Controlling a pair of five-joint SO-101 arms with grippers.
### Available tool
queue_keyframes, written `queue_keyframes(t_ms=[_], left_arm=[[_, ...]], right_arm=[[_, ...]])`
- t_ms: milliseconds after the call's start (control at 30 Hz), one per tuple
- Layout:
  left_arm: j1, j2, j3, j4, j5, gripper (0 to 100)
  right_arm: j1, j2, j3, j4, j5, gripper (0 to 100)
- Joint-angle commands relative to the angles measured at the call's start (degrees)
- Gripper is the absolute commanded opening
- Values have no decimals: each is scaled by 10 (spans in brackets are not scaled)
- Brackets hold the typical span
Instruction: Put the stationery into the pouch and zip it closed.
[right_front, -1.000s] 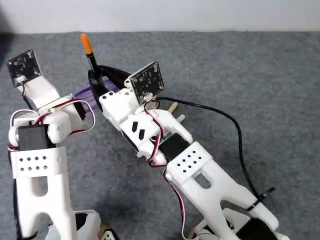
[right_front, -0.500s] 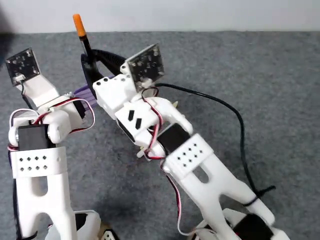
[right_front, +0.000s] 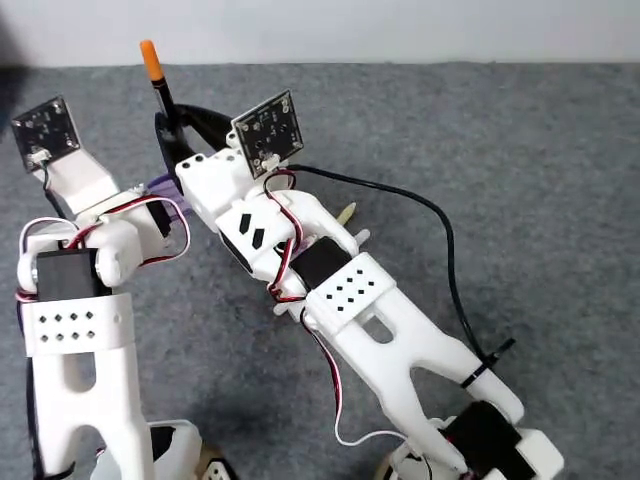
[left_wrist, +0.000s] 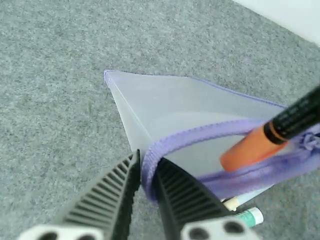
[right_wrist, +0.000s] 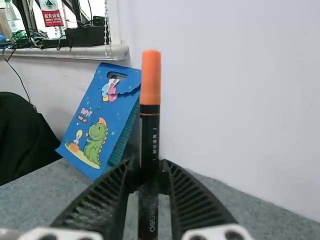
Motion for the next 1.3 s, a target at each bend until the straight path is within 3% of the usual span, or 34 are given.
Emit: queue_keyframes(t_ms=[0, 133, 333, 867, 1100, 1167, 1267], left_arm=[[-1, 0, -35, -14, 9, 11], [-1, 0, -35, -14, 9, 11], [-1, 0, -31, -12, 9, 11], [-1, 0, -20, -12, 9, 11], [0, -2, -20, -11, 9, 11], [0, -1, -20, -9, 9, 11], [0, -1, -20, -3, 9, 11]], right_arm=[[0, 7, -30, -13, -8, 8], [7, 14, -12, -2, -6, 8], [10, -47, -4, 145, -29, 9], [10, -172, -4, 403, -50, 9], [7, -161, -5, 418, -47, 14], [7, -145, -5, 422, -47, 47], [7, -137, -6, 424, -50, 173]])
